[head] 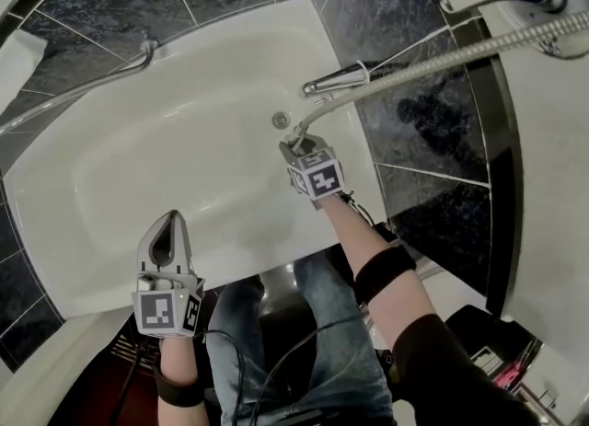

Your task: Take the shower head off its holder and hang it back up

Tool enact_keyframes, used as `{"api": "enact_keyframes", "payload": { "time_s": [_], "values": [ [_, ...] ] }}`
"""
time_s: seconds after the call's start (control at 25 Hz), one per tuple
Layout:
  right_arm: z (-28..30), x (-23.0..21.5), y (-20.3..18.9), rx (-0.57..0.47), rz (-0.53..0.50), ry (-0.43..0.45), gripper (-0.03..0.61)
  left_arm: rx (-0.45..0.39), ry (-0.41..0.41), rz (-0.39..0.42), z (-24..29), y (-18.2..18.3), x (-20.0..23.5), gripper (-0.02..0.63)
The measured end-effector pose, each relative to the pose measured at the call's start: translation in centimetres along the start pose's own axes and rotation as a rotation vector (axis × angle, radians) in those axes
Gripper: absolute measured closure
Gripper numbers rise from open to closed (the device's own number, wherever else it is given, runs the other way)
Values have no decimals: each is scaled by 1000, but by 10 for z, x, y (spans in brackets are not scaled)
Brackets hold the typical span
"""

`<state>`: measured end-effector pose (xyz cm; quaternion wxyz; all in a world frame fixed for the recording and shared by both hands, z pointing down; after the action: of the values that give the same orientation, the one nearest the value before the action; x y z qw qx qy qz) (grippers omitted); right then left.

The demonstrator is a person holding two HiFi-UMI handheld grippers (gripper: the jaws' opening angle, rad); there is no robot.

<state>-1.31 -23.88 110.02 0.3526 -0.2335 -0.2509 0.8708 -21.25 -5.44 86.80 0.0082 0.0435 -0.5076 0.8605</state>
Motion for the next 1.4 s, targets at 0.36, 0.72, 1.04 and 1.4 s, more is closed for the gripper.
{"api": "enact_keyframes", "payload": {
  "time_s": [0.36,0.72,1.04,1.4],
  "values": [
    [-41,158,33,-55,181,264,446,24,90,-19,-82,26,35,614],
    [-140,333,136,-134,351,588,446,4,250,-30,-199,78,71,614],
    [-262,457,239,-189,395,802,446,-71,387,-54,-311,160,99,614],
    [-371,520,332,-227,381,936,446,-146,447,72,-386,248,91,373]
  ]
}}
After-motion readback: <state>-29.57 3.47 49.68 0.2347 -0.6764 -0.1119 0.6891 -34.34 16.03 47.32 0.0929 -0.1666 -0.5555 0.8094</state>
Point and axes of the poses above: the fingertips, and each gripper's own axes: z forward along the fingers, x to its left, y out of its top, the point moved 3 cm from there along -z, backward along the fingers
